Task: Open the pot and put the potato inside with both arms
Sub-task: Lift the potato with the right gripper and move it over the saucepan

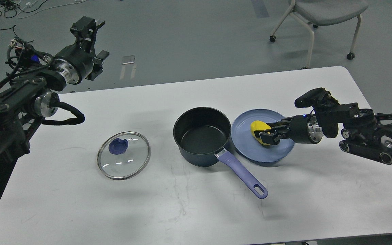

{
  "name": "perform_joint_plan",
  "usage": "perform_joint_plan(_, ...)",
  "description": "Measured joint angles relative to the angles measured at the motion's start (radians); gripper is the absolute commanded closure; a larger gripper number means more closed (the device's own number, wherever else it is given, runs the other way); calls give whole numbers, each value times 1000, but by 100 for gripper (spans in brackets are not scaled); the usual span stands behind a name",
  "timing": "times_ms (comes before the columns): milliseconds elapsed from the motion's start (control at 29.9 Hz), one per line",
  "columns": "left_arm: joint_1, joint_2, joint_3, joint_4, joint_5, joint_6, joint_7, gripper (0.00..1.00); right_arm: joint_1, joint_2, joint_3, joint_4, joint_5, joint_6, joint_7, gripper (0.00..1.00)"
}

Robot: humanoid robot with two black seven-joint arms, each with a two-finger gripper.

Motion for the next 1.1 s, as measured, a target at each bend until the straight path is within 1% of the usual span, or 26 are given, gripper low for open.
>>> perform_joint_plan(201, 0, -5, 2, 3, 16, 2, 0, 2, 29, -36, 1, 20, 6, -1, 0, 89)
perform_joint_plan(301, 0, -6, 2, 5, 17, 3, 0, 2, 98, -61, 7, 40, 18, -1, 0, 89)
perform_joint_plan(435, 0, -6, 2, 8, 18, 3, 1, 2, 215, -54, 16, 47, 66, 3, -2, 89)
perform_joint_plan(501, 0, -6, 2, 8, 23, 3, 1, 2, 255, -23, 17, 46, 97, 5, -4, 89)
perform_joint_plan(602, -3, -2, 2, 7, 34, 3, 1, 2, 280, 88, 13, 36, 123, 7, -5, 89)
perform_joint_plan(702, -3, 5, 2, 8, 37, 3, 1, 2, 277, 174, 5, 8, 128, 7, -6, 88)
perform_joint_plan(802, -1, 8, 2, 8, 37, 3, 1, 2, 248, 250, -6, -41, 129, 8, -7, 85)
perform_joint_plan(869, 0, 8, 2, 8, 37, 3, 1, 2, 229, 291, -18, -71, 129, 8, -6, 75)
perform_joint_plan(936, 0, 8, 2, 7, 37, 3, 0, 2, 215, 316, -29, -95, 129, 8, -6, 49)
perform_joint_plan(969, 0, 8, 2, 7, 37, 3, 0, 2, 207, 324, -33, -103, 129, 8, -5, 30)
perform_joint_plan(1003, 0, 9, 2, 7, 37, 3, 0, 2, 197, 330, -36, -112, 130, 8, -5, 30)
perform_joint_plan(1036, 1, 9, 2, 8, 37, 3, 0, 2, 189, 333, -37, -117, 130, 8, -5, 5)
perform_joint_plan(1070, 1, 9, 2, 8, 37, 3, 0, 2, 181, 335, -38, -120, 131, 8, -5, 0)
perform_joint_plan(1103, 1, 9, 2, 8, 37, 3, 0, 2, 176, 336, -38, -123, 132, 8, -5, 0)
